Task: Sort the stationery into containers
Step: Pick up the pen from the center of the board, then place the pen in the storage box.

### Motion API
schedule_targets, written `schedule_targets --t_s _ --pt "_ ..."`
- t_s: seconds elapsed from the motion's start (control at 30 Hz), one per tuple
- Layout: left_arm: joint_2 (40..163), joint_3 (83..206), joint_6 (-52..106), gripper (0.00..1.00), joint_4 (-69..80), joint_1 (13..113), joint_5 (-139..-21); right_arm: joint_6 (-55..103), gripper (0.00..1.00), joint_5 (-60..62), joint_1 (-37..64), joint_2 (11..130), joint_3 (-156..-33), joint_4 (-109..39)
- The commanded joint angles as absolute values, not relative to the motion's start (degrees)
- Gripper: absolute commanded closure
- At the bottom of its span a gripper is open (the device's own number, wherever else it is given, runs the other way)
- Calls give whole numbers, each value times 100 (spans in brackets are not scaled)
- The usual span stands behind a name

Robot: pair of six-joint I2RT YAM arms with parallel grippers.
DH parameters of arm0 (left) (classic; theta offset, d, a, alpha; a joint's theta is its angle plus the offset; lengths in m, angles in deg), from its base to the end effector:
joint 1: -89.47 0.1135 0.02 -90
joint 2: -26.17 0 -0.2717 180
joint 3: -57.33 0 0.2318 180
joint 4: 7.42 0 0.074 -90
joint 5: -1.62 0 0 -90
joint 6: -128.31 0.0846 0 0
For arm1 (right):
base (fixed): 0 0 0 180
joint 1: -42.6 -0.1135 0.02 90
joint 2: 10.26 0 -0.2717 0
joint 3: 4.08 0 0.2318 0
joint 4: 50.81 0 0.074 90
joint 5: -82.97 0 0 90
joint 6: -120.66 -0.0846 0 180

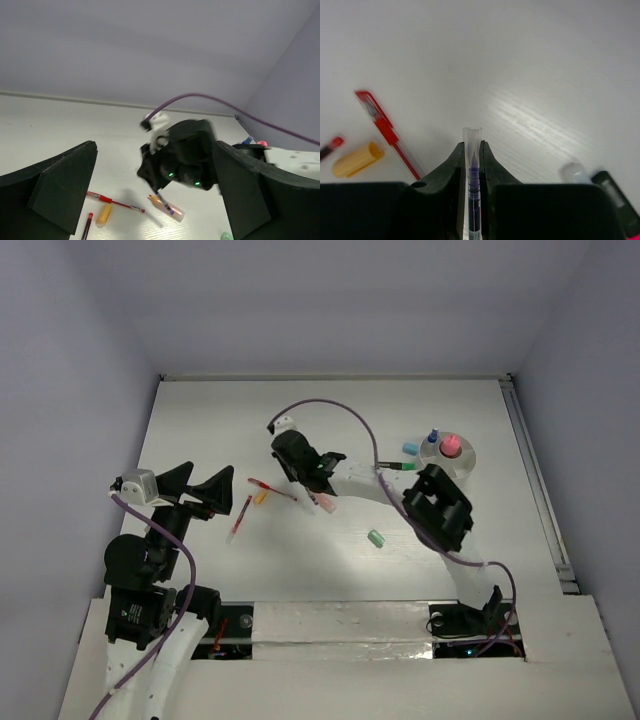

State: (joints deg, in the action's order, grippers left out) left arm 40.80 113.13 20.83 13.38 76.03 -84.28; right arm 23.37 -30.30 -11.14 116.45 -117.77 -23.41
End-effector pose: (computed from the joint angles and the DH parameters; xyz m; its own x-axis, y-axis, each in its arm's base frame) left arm 0.0765 -0.0245 0.3898 0.2337 -0.3639 -0.9016 0.3850 0.8862 -0.2579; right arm 0.3367 0.4026 0.1807 -0.4518 -0.4189 -0.7877 -0.5096 0.8458 -0.1575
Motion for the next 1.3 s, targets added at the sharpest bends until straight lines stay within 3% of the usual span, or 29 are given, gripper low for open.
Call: schedule_targets --t_s 0.0,0.2,0.47,0.6,0.87,1.27 --pt "4067 11294 2117 1 1056 7575 -8355 2450 100 -4032 -1102 10026 -11061 -4229" --pt "3979 11285 2108 1 1039 7575 -8328 2662 100 -4964 -584 8415 -9714 -5206" --pt "3891 11294 2108 1 1030 7575 -8311 1363 100 -5160 1820 5781 -7615 -4918" --pt "3873 11285 2099 1 1004 7575 -8276 1203 100 -5325 2360 5049 -6763 -5065" --pt "3918 11276 2099 1 1004 7575 -8249 1159 100 -6064 2414 4906 -5494 -6392" --pt "4041 11276 2099 1 977 7575 -8197 1879 100 -6601 2414 5829 -5564 -7614"
